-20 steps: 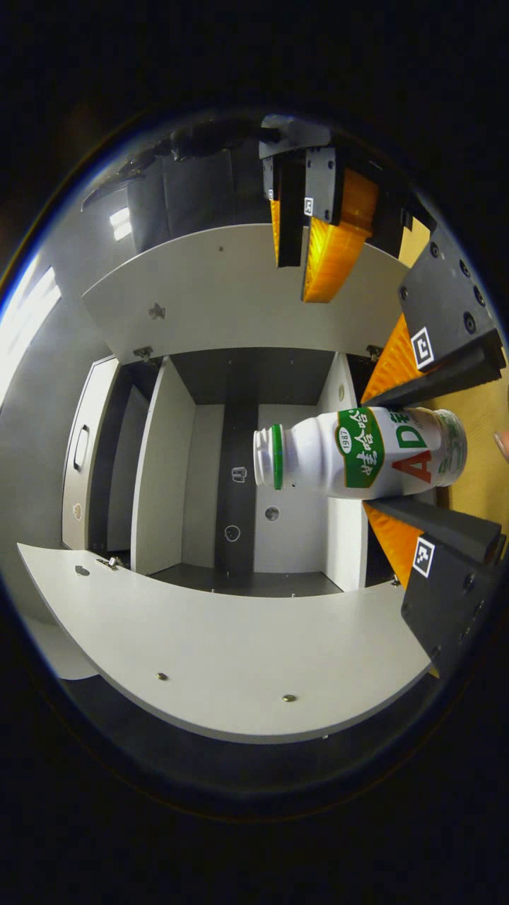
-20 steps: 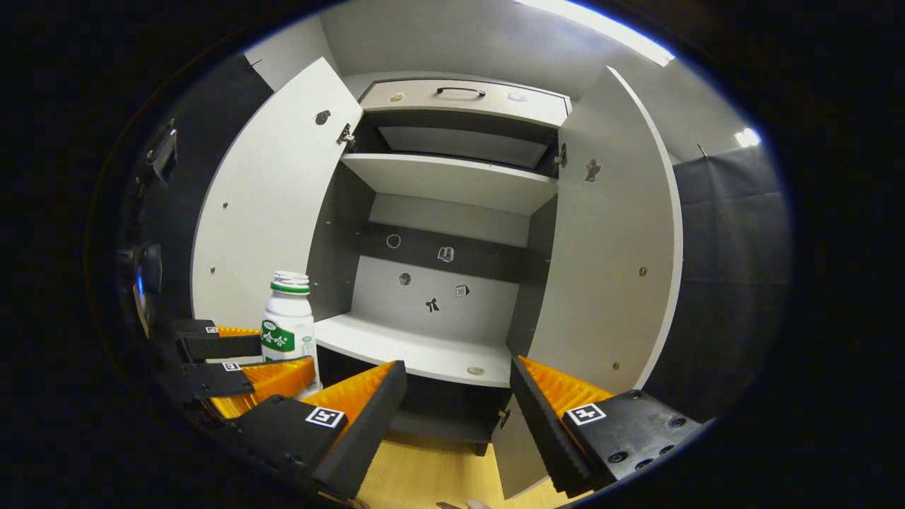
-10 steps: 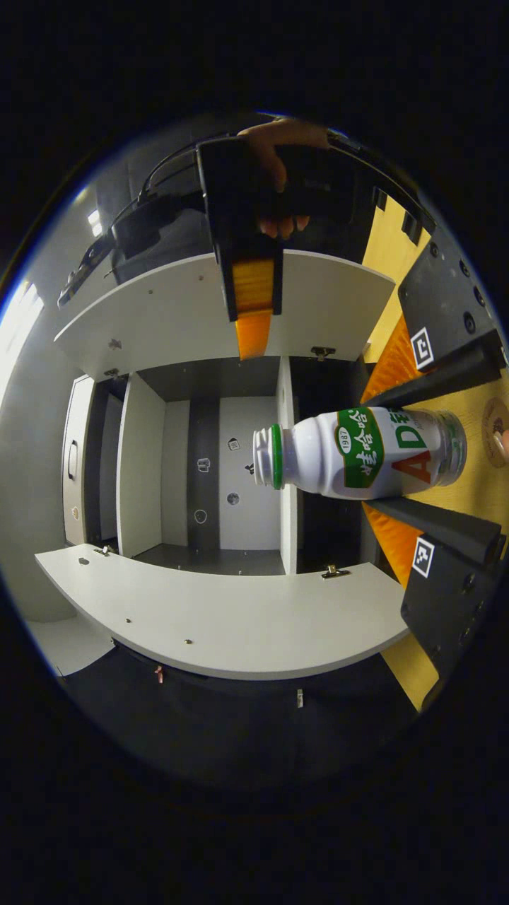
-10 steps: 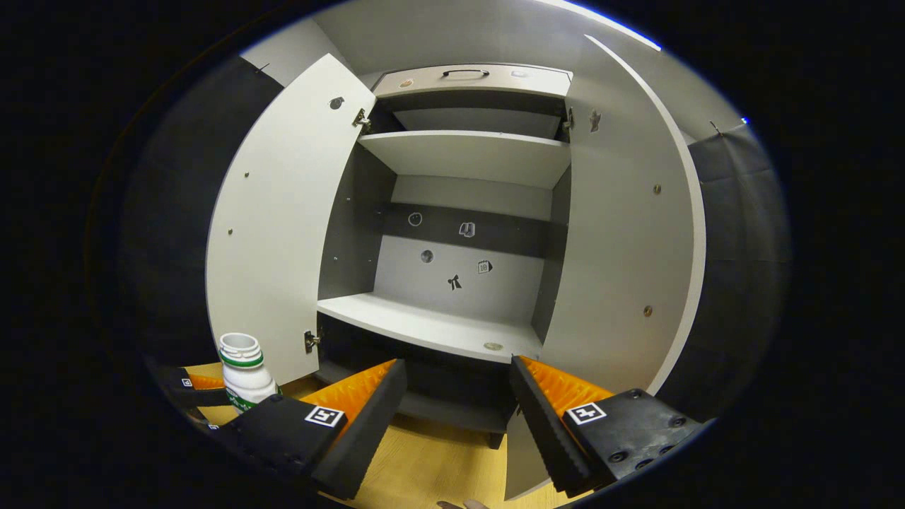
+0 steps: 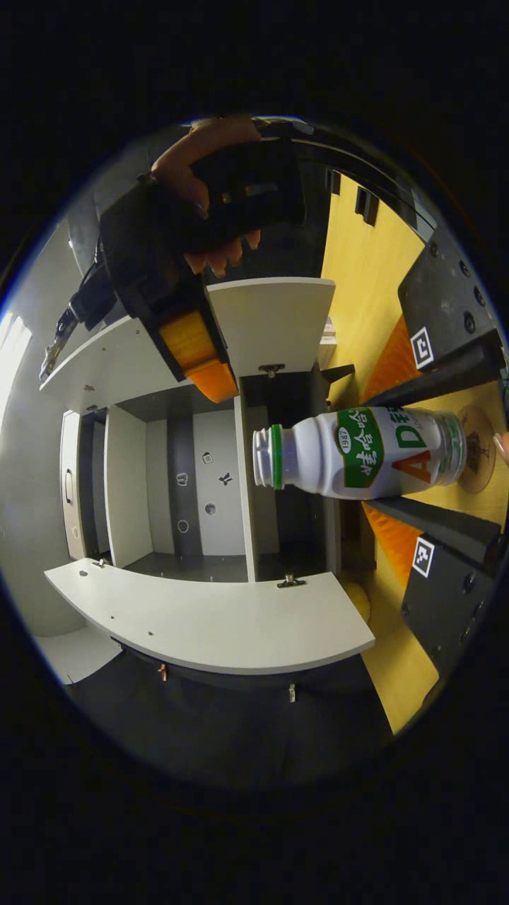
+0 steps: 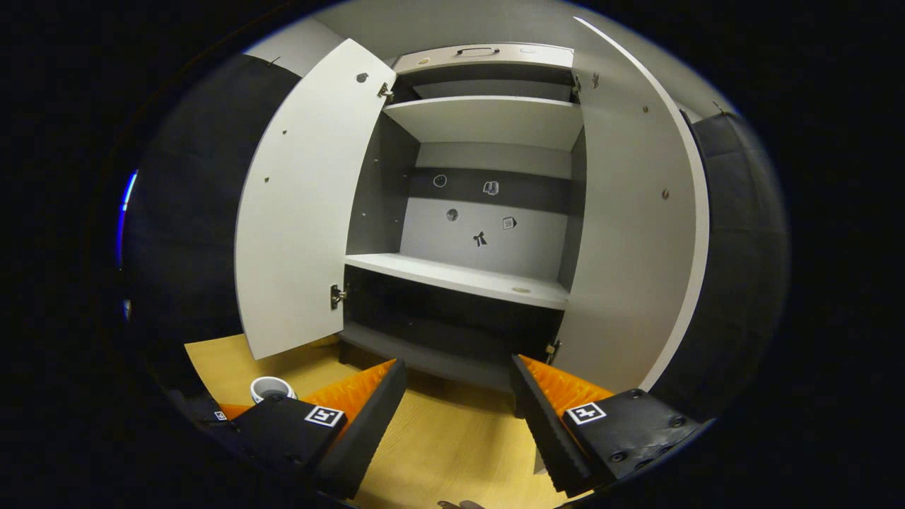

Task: Grasp the bottle in the cabinet with the left hand and place it on the coaster, then close the right door with the right hand and the left door with the left hand.

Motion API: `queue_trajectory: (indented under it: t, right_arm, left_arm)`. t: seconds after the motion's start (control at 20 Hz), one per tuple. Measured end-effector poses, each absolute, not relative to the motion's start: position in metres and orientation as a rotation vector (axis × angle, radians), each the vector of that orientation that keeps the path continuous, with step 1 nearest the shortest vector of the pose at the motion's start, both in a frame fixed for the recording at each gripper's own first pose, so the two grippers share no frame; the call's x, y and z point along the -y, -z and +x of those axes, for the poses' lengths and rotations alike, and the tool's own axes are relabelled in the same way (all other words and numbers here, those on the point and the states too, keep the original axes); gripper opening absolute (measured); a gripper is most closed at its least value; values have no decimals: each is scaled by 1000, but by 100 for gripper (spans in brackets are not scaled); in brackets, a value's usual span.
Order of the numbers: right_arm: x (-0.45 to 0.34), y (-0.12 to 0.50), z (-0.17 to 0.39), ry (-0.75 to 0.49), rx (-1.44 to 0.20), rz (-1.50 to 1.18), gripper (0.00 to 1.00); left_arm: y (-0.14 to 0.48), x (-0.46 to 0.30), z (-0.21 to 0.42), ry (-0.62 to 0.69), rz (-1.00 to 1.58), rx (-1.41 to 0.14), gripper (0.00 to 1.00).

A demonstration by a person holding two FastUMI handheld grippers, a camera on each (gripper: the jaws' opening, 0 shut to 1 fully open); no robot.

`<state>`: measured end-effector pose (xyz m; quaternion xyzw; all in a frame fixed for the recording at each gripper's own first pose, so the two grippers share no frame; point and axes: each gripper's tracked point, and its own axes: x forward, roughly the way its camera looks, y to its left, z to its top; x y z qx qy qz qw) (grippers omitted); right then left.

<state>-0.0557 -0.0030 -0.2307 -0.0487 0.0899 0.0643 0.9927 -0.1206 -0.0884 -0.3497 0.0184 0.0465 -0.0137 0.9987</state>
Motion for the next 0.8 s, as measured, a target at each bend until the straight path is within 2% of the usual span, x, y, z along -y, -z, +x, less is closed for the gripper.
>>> queue_trajectory:
  t: [0.35, 0.6, 0.8]
  right_arm:
    - [-23, 270, -65, -192, -239, -111, 98]
    - [-23, 272, -65, -193, -241, -105, 98]
    - [-22, 272, -65, -188, -246, -100, 98]
  left_arm:
    - [394, 78, -130, -6, -20, -111, 72]
    - [409, 80, -132, 8, -12, -124, 72]
    - [415, 82, -131, 19, 14, -131, 77]
